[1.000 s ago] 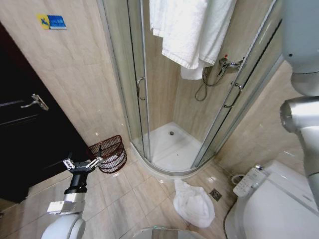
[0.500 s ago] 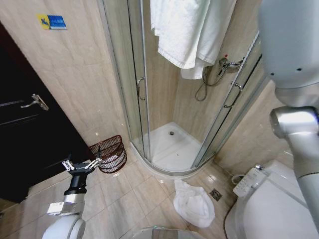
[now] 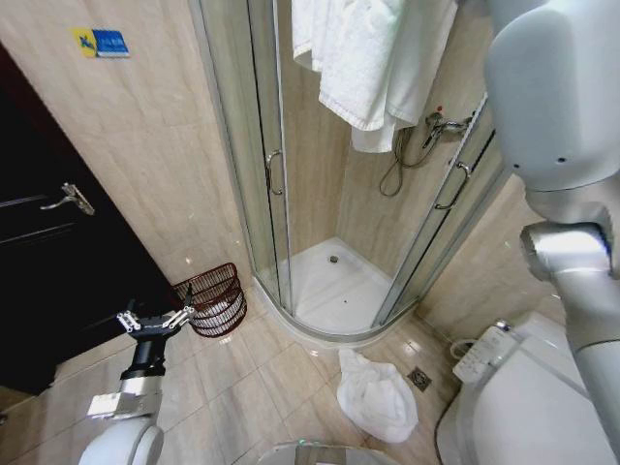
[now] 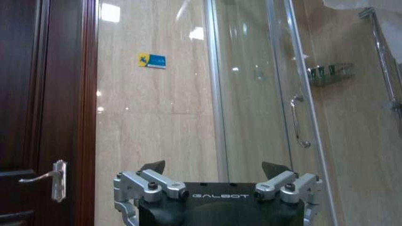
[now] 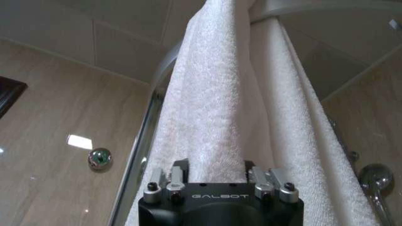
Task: Discard the used towel into the hamper.
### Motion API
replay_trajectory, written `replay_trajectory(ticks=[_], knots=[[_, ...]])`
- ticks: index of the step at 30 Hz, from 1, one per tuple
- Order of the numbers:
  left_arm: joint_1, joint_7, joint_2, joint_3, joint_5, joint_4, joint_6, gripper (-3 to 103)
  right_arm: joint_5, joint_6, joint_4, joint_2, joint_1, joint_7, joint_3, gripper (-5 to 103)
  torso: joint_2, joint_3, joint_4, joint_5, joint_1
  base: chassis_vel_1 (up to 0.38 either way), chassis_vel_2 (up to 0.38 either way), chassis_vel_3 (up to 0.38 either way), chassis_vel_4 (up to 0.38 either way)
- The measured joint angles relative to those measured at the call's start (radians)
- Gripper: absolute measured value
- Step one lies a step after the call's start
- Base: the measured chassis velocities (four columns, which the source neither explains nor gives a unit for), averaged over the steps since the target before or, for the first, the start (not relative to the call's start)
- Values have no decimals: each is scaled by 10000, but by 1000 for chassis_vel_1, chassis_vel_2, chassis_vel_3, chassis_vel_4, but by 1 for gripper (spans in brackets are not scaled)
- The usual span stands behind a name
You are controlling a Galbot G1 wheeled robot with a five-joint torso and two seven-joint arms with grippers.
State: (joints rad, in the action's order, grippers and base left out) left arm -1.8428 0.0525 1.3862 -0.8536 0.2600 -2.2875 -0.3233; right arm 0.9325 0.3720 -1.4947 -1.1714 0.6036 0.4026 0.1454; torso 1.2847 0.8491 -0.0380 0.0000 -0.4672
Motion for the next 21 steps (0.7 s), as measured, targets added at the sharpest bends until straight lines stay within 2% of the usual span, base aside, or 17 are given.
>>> replay_trajectory(ticks=[1, 2, 4, 5, 7, 10, 11, 21], knots=[[-7, 0, 6, 1, 6, -24, 9, 100, 2, -4, -14, 4, -18, 0, 0, 44, 0, 0, 0, 0, 0, 0, 0, 0, 0], [-10, 0, 9, 1, 8, -37, 11, 100, 3, -7, -24, 4, -33, -4, -1, 44, 0, 0, 0, 1, 0, 0, 0, 0, 0], [-15, 0, 13, -14, 9, -61, 15, 100, 12, -12, -27, 2, -57, -5, -22, 34, 0, 0, 0, 0, 0, 0, 0, 0, 0], [-15, 0, 13, -14, 9, -61, 15, 100, 12, -12, -27, 2, -57, -5, -22, 34, 0, 0, 0, 0, 0, 0, 0, 0, 0], [-19, 0, 20, -48, 8, -85, 18, 100, 14, -28, -18, 0, -77, -12, -45, 23, 0, 0, 0, 0, 0, 0, 0, 0, 0], [-30, 0, 27, -59, 3, -93, 18, 100, 18, -32, -23, 2, -94, -13, -58, 18, 0, 0, 0, 0, 0, 0, 0, 0, 0], [-44, 0, 39, -70, -9, -97, 19, 100, 20, -39, -32, 7, -113, -19, -69, 8, 0, 0, 0, 0, 0, 0, 0, 0, 0], [-182, -70, 109, -154, -44, -154, -39, 100, 145, -51, -252, 205, -278, -24, -155, 5, 0, 0, 0, 0, 0, 0, 0, 0, 0]])
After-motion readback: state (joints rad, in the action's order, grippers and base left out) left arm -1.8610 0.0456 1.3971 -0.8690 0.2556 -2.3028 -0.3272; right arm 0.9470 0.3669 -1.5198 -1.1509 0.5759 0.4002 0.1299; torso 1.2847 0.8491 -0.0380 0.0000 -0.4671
